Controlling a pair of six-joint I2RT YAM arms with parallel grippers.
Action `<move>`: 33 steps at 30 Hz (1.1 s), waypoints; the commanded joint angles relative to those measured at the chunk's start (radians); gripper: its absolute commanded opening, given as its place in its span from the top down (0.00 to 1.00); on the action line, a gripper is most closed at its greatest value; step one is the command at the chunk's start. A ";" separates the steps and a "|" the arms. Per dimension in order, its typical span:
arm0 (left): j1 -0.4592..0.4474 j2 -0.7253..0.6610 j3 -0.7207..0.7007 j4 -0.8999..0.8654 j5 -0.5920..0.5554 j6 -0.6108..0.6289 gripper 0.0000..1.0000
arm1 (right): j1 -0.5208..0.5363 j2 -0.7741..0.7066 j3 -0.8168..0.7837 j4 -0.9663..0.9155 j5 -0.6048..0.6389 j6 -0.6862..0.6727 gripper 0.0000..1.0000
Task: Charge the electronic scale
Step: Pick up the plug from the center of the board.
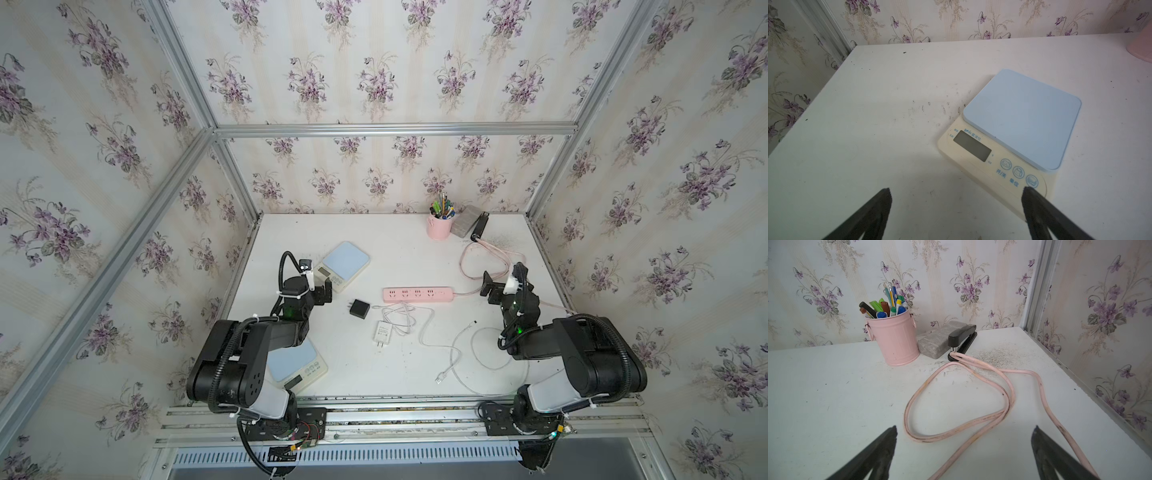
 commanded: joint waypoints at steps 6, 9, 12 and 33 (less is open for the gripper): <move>0.000 -0.005 0.008 0.013 -0.002 0.011 0.01 | -0.001 -0.005 0.002 0.019 -0.004 -0.010 0.00; 0.001 -0.006 0.008 0.012 -0.002 0.010 0.01 | -0.001 -0.005 0.002 0.018 -0.004 -0.010 0.00; 0.000 -0.005 0.007 0.012 -0.002 0.011 0.01 | -0.001 -0.005 0.002 0.018 -0.004 -0.010 0.00; 0.038 -0.008 -0.002 0.028 0.079 -0.005 0.01 | -0.001 -0.005 0.002 0.019 -0.003 -0.010 0.00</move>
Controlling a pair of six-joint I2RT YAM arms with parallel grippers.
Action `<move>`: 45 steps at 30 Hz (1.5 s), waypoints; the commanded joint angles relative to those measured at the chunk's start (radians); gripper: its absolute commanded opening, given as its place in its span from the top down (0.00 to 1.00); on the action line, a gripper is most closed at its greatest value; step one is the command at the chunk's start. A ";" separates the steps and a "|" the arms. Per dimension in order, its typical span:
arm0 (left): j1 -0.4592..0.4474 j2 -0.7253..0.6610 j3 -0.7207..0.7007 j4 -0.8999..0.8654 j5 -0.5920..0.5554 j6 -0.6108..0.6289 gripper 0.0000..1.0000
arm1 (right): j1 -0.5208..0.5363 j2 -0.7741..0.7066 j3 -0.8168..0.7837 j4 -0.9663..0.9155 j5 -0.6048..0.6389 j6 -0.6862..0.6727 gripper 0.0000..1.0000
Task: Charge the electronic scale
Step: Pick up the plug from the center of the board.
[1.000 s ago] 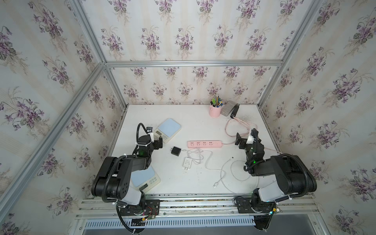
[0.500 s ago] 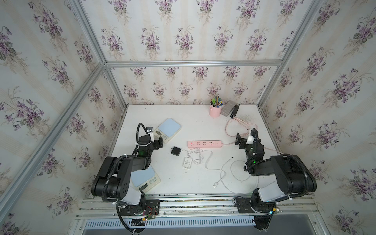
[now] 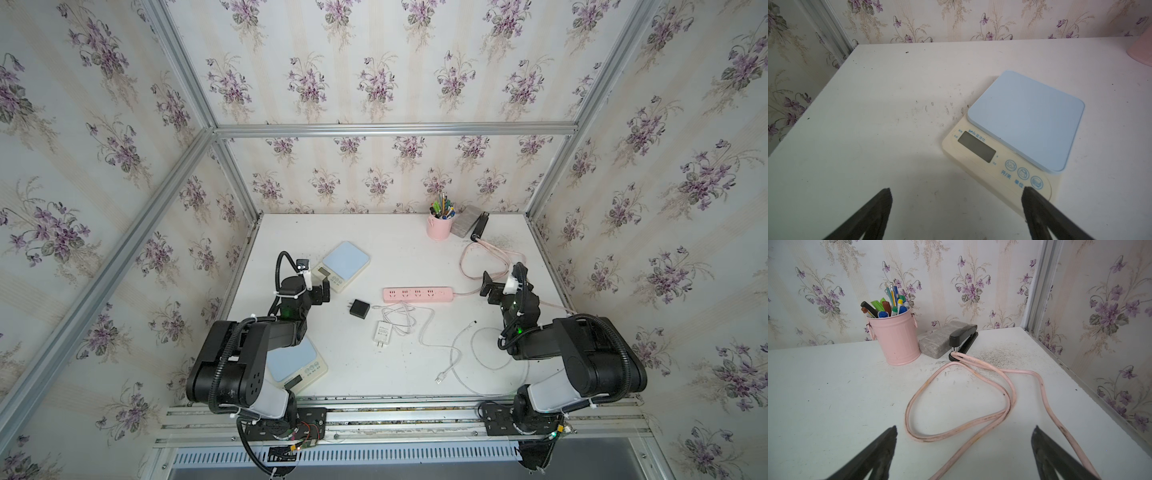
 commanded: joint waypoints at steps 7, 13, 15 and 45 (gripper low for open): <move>0.002 -0.002 0.007 0.014 0.120 0.031 0.01 | -0.001 -0.008 -0.001 0.024 0.001 -0.008 0.00; -0.008 -0.086 0.027 -0.088 0.110 0.040 0.01 | 0.004 -0.210 0.145 -0.393 0.061 0.038 0.00; -0.029 -0.182 0.122 -0.342 0.073 0.032 0.01 | 0.006 -0.286 0.206 -0.557 0.076 0.136 0.02; -0.864 -0.044 0.412 -1.156 -0.217 -0.557 0.14 | 0.407 -0.168 0.554 -1.447 -0.489 0.407 0.17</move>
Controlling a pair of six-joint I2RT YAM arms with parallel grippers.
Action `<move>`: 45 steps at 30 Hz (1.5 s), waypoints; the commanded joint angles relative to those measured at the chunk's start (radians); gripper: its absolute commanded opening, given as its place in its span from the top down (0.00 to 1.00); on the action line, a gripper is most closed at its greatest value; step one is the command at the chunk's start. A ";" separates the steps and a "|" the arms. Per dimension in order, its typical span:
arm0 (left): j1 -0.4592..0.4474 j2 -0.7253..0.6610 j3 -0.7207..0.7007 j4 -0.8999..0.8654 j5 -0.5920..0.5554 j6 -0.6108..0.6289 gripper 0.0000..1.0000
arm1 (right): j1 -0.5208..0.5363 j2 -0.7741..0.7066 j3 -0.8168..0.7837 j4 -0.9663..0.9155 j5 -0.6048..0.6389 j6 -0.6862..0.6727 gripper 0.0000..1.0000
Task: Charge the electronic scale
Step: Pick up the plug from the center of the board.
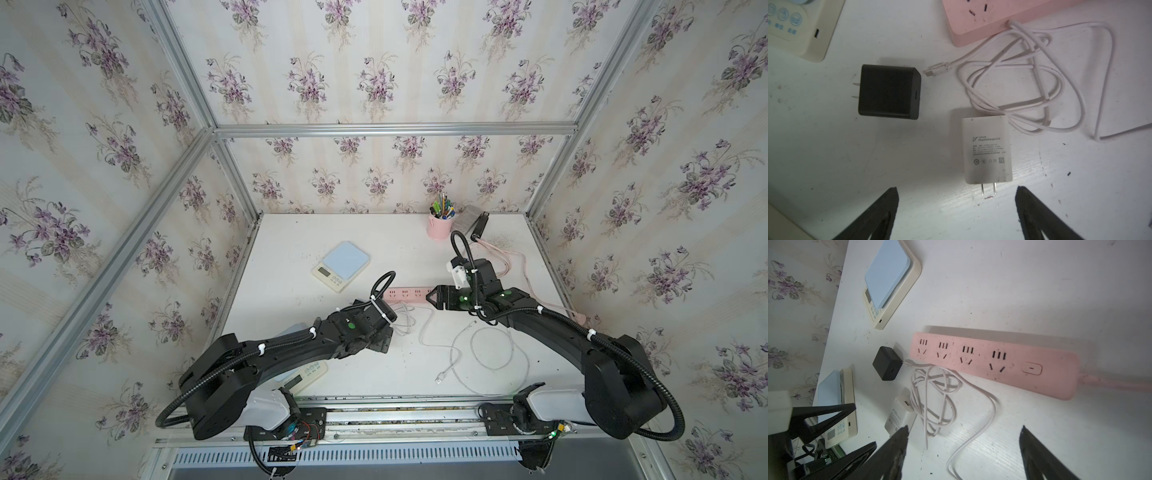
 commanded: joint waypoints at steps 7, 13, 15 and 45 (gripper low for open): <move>-0.002 0.226 0.072 0.133 0.092 -0.006 0.24 | 0.001 0.028 0.018 -0.031 -0.114 0.047 0.18; -0.002 0.273 0.071 0.138 0.075 0.009 0.54 | 0.002 0.058 0.044 -0.070 -0.168 0.035 0.19; -0.002 0.251 0.059 0.137 0.071 0.026 0.62 | 0.002 0.074 0.067 -0.091 -0.207 0.030 0.21; -0.025 -0.117 0.052 0.371 0.186 0.547 0.66 | 0.055 0.191 0.254 -0.208 -0.731 -0.038 0.47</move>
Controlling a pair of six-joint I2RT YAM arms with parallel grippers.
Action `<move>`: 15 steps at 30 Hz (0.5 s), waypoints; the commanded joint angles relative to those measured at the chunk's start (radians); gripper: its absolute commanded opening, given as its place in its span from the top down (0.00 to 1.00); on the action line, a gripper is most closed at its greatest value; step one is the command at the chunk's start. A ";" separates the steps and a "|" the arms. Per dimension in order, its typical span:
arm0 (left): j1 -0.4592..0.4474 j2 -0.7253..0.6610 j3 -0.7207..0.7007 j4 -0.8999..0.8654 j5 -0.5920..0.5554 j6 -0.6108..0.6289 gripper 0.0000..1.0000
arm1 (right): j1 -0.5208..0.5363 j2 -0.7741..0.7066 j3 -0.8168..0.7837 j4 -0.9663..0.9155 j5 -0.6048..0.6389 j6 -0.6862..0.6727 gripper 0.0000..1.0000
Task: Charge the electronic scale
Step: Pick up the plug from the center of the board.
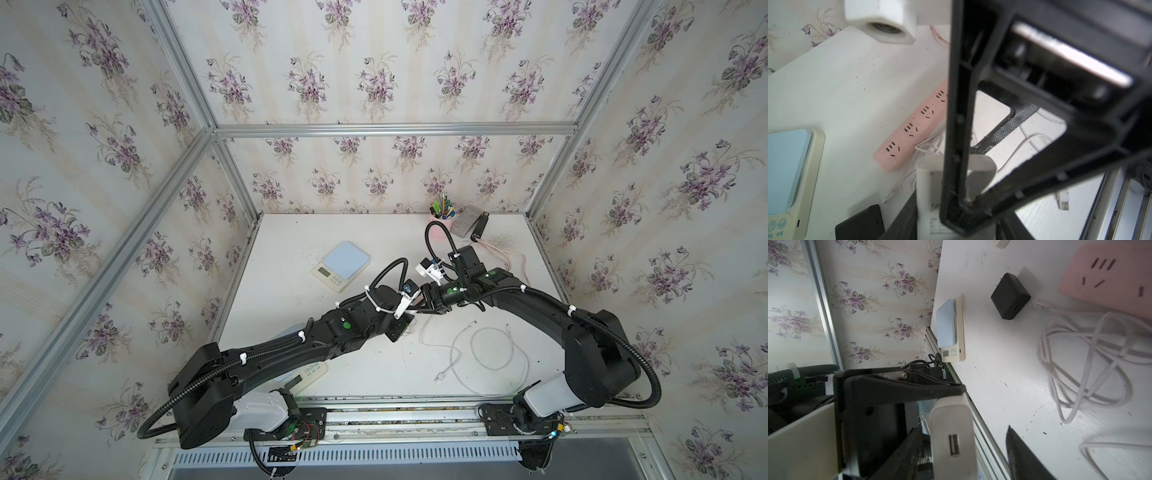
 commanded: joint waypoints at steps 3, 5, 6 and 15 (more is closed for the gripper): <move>-0.001 -0.015 0.001 0.043 -0.002 0.032 0.66 | 0.023 0.035 0.034 -0.106 -0.059 -0.076 0.53; 0.000 -0.018 0.001 0.043 -0.006 0.036 0.65 | 0.031 0.043 0.056 -0.169 -0.016 -0.110 0.59; 0.000 -0.018 0.001 0.042 -0.009 0.039 0.65 | 0.030 0.044 0.067 -0.199 0.001 -0.134 0.67; 0.005 -0.085 -0.049 0.044 -0.104 0.002 0.17 | 0.031 -0.024 0.136 -0.172 0.322 -0.225 1.00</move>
